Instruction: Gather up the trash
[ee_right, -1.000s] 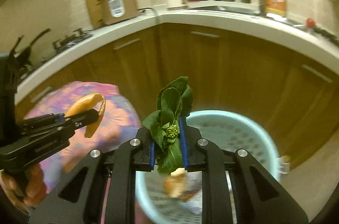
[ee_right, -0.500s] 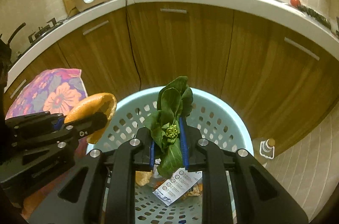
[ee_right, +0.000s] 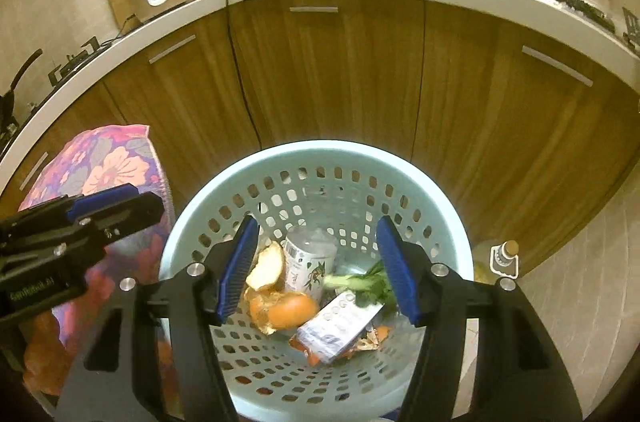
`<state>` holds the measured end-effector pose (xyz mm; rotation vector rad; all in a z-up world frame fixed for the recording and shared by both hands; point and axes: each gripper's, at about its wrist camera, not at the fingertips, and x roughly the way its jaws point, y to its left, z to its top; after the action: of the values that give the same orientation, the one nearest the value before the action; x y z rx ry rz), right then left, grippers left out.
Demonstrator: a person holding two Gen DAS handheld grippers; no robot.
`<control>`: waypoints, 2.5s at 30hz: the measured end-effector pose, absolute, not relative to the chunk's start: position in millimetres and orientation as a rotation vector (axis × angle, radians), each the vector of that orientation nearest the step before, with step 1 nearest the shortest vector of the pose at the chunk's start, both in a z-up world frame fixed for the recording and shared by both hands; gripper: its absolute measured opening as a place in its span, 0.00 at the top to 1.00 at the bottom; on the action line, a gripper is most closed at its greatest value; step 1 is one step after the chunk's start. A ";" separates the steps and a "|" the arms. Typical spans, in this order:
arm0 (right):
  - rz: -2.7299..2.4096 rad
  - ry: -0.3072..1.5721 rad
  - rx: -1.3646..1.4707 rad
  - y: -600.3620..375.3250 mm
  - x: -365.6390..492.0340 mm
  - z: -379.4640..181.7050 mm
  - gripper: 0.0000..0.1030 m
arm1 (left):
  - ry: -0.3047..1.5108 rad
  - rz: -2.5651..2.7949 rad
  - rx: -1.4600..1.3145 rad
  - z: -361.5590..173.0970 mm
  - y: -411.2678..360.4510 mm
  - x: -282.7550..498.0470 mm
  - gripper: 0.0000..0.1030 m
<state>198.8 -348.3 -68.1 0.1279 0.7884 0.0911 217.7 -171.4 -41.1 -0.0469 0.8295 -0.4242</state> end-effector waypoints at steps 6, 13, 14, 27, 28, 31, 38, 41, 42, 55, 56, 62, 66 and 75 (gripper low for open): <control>0.105 0.741 0.101 -329.6 171.4 -53.6 0.44 | 0.784 -0.406 -0.062 -29.8 -150.2 191.6 0.56; 0.117 0.690 0.097 -315.2 147.1 -32.1 0.44 | 0.687 -0.363 -0.044 -10.0 -128.5 156.1 0.41; 0.118 0.682 0.098 -312.6 143.3 -28.6 0.44 | 0.668 -0.349 -0.034 -6.7 -124.3 149.4 0.40; 0.098 0.564 -0.014 -252.6 100.1 0.0 0.20 | 0.524 -0.136 0.053 1.9 -65.2 90.2 0.21; 0.098 0.559 -0.020 -249.0 98.7 -0.8 0.19 | 0.518 -0.118 0.050 0.4 -59.9 88.1 0.21; 0.086 0.531 -0.039 -233.7 92.3 -2.7 0.16 | 0.503 -0.084 0.048 -4.2 -48.7 86.3 0.21; 0.082 0.496 -0.056 -212.6 87.3 -0.6 0.13 | 0.505 -0.034 -0.021 -15.0 -26.0 87.8 0.21; 0.099 0.515 -0.036 -209.0 91.6 -1.1 0.12 | 0.499 -0.026 -0.037 -14.9 -21.7 86.2 0.20; 0.098 0.522 -0.030 -208.1 93.4 -1.7 0.12 | 0.499 -0.021 -0.040 -14.8 -20.7 85.4 0.20; 0.076 0.505 -0.032 -201.5 94.4 -0.7 0.12 | 0.481 -0.013 -0.058 -12.5 -17.5 80.6 0.19; 0.075 0.504 -0.031 -201.9 94.3 -0.4 0.12 | 0.482 -0.015 -0.056 -12.5 -17.8 80.3 0.19; 0.054 0.486 -0.011 -205.9 89.9 0.4 0.11 | 0.477 -0.024 -0.043 -13.0 -20.6 78.9 0.19; 0.034 0.477 -0.002 -208.3 86.3 -2.0 0.09 | 0.470 -0.032 -0.026 -13.0 -25.2 75.2 0.17; 0.051 0.469 -0.048 -197.3 81.3 -0.8 0.08 | 0.476 -0.035 -0.028 -12.3 -26.4 74.6 0.13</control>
<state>81.3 -197.3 -0.8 -0.0477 0.4685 0.0511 74.6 -26.4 -12.3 -0.0283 0.4759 -0.0350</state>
